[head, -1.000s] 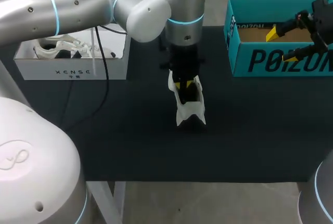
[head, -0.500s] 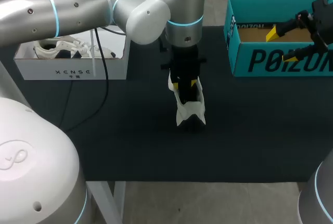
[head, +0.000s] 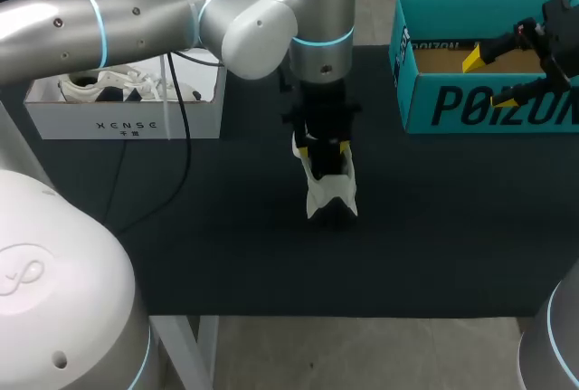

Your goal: Take the shoe out of the shoebox, open the shoe tongue, remove and reinsert the insole, then place the shoe into the shoebox

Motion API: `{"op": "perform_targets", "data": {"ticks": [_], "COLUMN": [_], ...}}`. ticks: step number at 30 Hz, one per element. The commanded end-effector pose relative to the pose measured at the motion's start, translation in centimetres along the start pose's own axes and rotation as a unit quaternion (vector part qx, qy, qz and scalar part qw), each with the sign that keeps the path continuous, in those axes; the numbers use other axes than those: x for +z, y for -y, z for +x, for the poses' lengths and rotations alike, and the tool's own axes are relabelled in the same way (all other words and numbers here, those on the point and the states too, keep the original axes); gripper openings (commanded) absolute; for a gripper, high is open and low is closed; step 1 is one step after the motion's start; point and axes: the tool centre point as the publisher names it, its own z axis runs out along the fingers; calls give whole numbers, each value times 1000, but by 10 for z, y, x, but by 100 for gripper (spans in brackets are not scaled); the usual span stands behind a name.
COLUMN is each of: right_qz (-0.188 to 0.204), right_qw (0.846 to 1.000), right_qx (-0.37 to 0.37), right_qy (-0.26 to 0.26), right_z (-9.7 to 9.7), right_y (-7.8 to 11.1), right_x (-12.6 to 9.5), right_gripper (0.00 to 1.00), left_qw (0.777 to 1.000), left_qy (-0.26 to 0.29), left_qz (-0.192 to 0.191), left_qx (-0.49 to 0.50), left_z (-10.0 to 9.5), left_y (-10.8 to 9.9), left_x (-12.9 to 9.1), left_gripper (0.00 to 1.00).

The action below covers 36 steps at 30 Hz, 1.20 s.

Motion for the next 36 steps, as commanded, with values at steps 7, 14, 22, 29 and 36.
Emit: {"op": "perform_targets", "data": {"ticks": [7, 14, 22, 29, 36], "right_qz": [0, 0, 0, 0, 0], "right_qw": [1000, 1000, 1000, 1000, 1000], "right_qx": [1, 1, 1, 1, 1], "right_qy": [2, 2, 2, 2, 2], "right_z": [0, 0, 0, 0, 0], "right_y": [0, 0, 0, 0, 0], "right_x": [1, 1, 1, 1, 1], "right_gripper": [100, 100, 100, 100, 100], "left_qw": [1000, 999, 999, 999, 999], "left_qy": [6, 4, 5, 4, 7], "left_qz": [8, 22, 24, 30, 28], "left_qx": [11, 25, 24, 30, 29], "left_z": [-4, -3, -5, -6, -7], "left_y": [2, 8, 7, 9, 9], "left_x": [0, 1, 5, 4, 1], "left_gripper": [84, 89, 91, 97, 100]}}
